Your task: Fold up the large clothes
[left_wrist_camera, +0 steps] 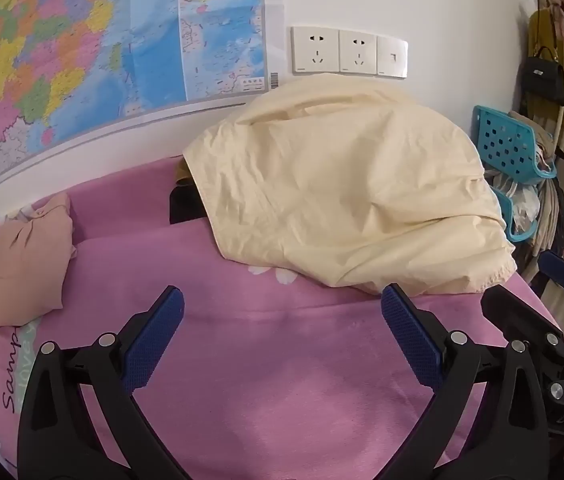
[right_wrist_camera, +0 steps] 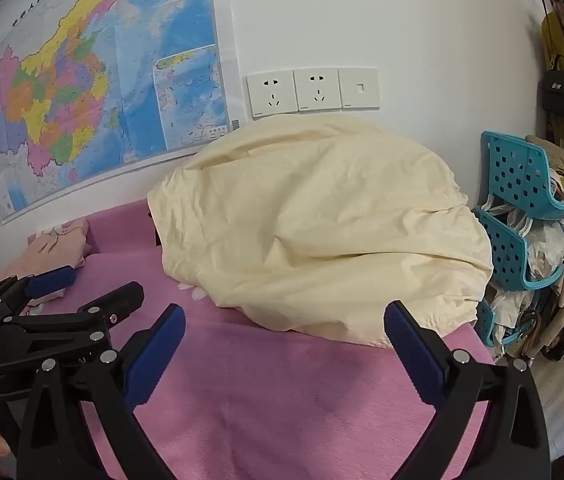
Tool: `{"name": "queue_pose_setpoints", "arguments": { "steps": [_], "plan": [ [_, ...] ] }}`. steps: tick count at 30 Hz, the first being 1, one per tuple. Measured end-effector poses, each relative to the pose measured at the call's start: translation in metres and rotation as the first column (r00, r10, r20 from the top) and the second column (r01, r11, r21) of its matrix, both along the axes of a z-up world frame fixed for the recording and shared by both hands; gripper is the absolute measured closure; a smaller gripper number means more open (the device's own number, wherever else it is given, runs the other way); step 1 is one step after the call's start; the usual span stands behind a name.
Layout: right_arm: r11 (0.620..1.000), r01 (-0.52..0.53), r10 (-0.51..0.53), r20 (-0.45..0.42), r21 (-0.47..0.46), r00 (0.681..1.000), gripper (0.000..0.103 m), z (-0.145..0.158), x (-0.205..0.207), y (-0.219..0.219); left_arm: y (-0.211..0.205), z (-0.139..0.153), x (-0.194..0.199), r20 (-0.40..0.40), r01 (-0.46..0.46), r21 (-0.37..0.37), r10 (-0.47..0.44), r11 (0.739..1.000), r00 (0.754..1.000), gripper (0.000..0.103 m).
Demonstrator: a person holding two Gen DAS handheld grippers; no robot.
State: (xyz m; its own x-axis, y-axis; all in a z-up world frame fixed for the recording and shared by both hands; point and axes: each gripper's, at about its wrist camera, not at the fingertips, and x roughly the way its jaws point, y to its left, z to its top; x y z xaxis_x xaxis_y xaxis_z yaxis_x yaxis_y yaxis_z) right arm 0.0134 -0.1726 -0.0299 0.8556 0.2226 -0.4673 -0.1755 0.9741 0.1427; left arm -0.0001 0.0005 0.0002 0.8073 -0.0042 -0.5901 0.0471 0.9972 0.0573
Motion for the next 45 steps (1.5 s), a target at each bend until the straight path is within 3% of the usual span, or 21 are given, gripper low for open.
{"name": "queue_pose_setpoints", "arguments": {
  "steps": [45],
  "plan": [
    [1.0, 0.013, -0.013, 0.0, -0.015, 1.0, 0.006, 0.0018, -0.0025, -0.0021, 0.0001, 0.0027, 0.002, -0.004, 0.01, -0.029, -0.01, 1.0, 1.0, 0.005]
  ]
}}
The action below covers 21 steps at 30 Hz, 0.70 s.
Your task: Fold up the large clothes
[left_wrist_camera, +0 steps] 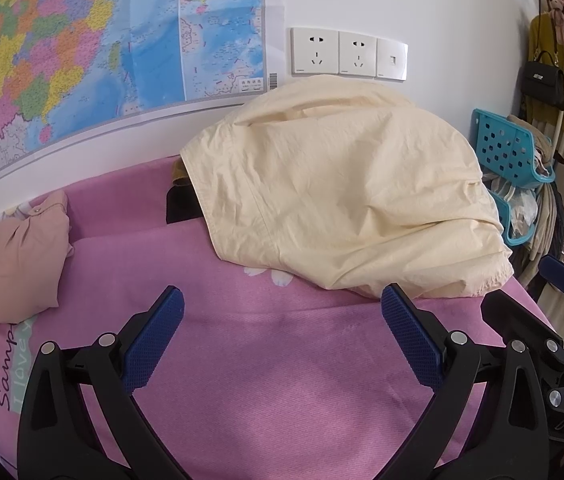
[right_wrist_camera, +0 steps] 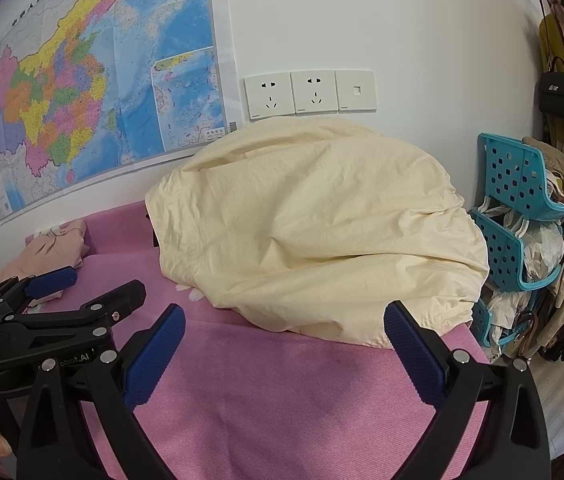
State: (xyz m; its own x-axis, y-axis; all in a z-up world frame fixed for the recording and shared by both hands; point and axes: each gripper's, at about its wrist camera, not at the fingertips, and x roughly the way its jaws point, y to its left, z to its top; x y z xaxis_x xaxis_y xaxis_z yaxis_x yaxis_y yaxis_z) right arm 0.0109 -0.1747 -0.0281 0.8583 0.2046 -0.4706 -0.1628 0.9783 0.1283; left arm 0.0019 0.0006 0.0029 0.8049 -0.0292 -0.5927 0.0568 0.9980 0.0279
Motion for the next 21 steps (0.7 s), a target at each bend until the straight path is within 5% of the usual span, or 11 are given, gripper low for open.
{"name": "queue_pose_setpoints", "arguments": {
  "steps": [21],
  "plan": [
    [1.0, -0.007, 0.007, -0.003, -0.005, 1.0, 0.006, 0.0004, 0.0065, 0.0022, -0.0016, -0.0017, 0.0005, 0.001, -0.005, -0.003, 0.005, 1.0, 1.0, 0.005]
  ]
}}
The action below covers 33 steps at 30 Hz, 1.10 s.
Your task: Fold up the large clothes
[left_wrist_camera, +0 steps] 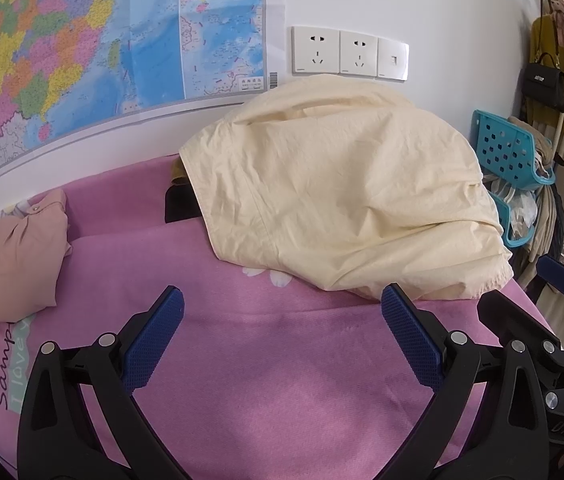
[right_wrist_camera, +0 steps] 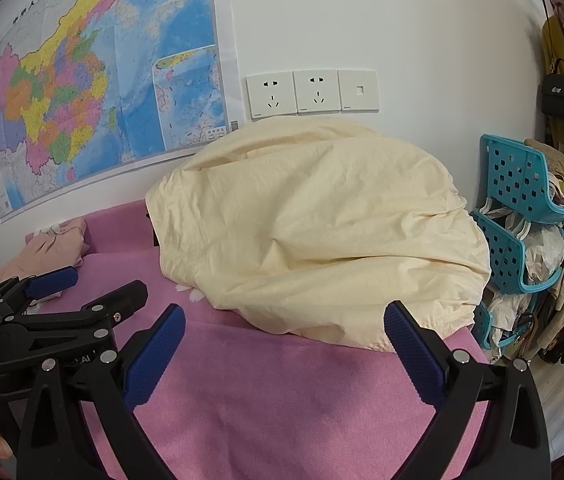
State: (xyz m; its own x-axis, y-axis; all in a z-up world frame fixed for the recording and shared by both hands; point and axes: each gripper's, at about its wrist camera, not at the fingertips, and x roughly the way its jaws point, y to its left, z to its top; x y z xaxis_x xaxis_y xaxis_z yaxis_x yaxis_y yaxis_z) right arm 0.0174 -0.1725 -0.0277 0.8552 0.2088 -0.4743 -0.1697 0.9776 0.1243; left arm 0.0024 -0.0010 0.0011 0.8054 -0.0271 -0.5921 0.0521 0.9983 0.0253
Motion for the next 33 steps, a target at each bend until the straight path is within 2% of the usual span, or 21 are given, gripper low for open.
{"name": "queue_pose_setpoints", "arguments": {
  "steps": [24, 33],
  "plan": [
    [1.0, 0.004, -0.004, -0.015, -0.009, 1.0, 0.006, -0.009, 0.01, 0.0, 0.001, -0.009, 0.016, -0.036, -0.009, -0.009, 0.009, 1.0, 0.999, 0.005],
    [0.999, -0.01, 0.008, -0.045, -0.053, 0.999, 0.006, -0.02, 0.024, 0.006, 0.002, -0.022, 0.028, -0.075, -0.011, -0.015, 0.01, 1.0, 0.997, 0.005]
  ]
}}
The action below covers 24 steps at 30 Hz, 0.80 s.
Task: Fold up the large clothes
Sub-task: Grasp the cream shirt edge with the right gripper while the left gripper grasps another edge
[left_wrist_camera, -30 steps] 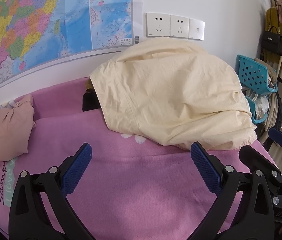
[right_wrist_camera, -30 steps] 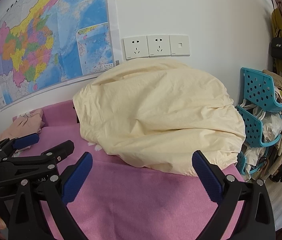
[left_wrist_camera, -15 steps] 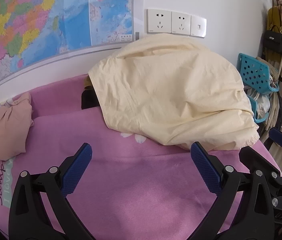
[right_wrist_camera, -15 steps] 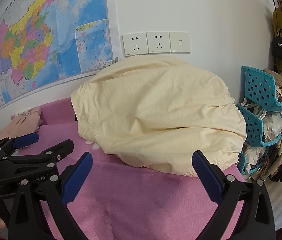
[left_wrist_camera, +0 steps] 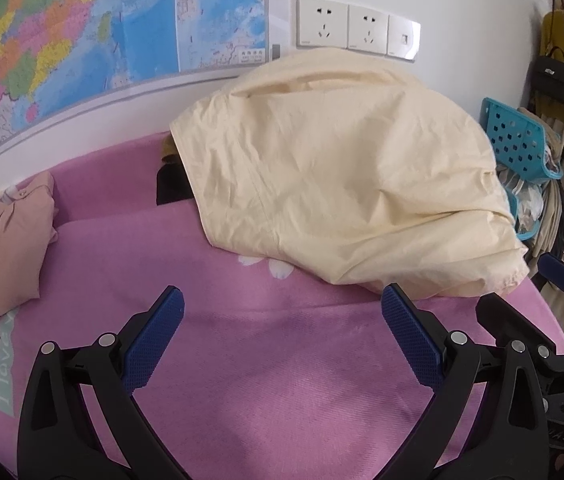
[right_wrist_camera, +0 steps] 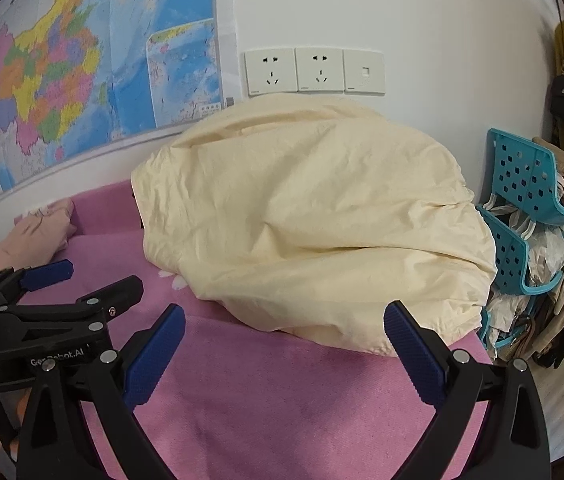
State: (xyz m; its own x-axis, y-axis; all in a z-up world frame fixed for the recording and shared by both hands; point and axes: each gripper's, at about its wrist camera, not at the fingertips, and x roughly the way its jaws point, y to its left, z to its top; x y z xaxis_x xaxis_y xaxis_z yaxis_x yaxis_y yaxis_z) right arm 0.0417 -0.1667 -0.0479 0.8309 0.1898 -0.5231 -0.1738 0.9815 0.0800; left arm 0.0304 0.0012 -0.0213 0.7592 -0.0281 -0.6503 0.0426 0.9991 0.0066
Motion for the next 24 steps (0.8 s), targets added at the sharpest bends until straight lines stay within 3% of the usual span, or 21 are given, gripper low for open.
{"name": "queue_pose_setpoints", "arguments": {
  "steps": [11, 14, 22, 24],
  "plan": [
    [0.998, -0.002, 0.0, -0.029, -0.057, 1.0, 0.006, -0.014, 0.023, 0.005, 0.013, -0.015, 0.016, -0.031, -0.025, -0.003, 0.024, 1.0, 0.999, 0.005],
    [0.992, -0.025, 0.02, -0.04, -0.127, 0.999, 0.006, -0.02, 0.034, 0.015, 0.019, -0.017, 0.02, -0.037, -0.038, 0.015, 0.039, 0.999, 0.999, 0.005],
    [0.893, -0.174, 0.125, -0.142, -0.415, 0.982, 0.008, -0.056, 0.095, 0.066, 0.054, -0.014, 0.034, -0.032, -0.117, 0.066, 0.119, 0.991, 0.992, 0.005],
    [0.878, -0.213, 0.161, -0.154, -0.428, 0.975, 0.023, -0.057, 0.105, 0.072, 0.064, -0.012, 0.037, -0.022, -0.139, 0.082, 0.141, 0.987, 0.99, 0.005]
  ]
}}
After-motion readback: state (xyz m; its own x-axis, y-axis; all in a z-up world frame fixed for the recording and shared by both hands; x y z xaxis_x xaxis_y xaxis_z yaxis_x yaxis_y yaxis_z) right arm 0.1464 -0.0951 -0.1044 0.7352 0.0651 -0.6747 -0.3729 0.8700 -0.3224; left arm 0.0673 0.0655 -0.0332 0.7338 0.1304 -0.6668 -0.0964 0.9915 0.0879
